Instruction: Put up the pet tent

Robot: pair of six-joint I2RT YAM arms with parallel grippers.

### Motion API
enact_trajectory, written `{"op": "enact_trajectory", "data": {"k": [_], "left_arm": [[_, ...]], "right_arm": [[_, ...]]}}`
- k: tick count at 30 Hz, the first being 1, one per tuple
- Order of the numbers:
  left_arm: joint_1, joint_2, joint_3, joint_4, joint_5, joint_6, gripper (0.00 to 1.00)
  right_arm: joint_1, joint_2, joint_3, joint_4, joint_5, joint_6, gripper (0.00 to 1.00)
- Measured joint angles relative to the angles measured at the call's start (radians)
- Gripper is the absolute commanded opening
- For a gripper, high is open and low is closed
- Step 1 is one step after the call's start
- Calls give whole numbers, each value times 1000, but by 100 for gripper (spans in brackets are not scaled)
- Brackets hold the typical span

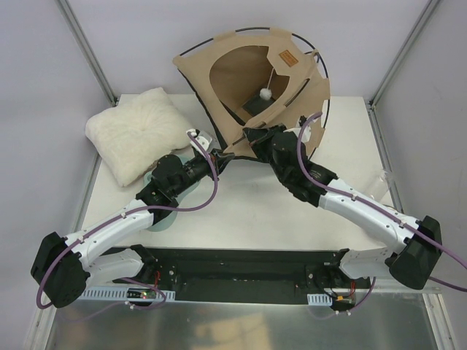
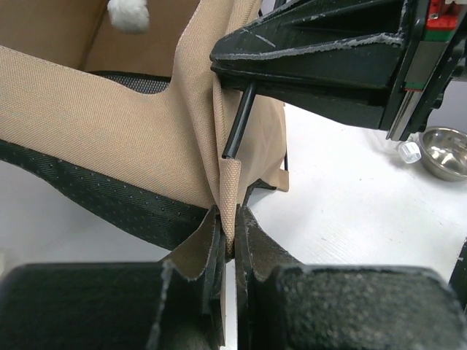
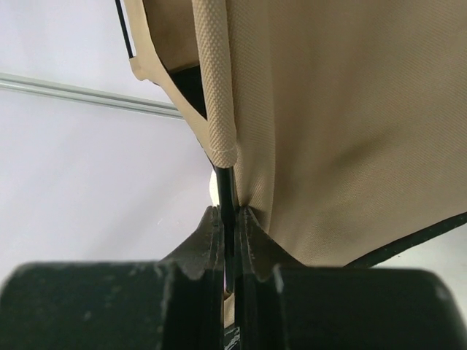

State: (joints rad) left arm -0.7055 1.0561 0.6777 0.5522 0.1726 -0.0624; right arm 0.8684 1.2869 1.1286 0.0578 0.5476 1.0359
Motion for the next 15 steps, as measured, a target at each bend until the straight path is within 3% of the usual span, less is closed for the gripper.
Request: {"op": "enact_trajectory", "data": {"k": [15], "left_arm": [[0,-4,0,-18,-26,0,0]], "right_arm": [[38,4,-2,95,5,-200,0]]}}
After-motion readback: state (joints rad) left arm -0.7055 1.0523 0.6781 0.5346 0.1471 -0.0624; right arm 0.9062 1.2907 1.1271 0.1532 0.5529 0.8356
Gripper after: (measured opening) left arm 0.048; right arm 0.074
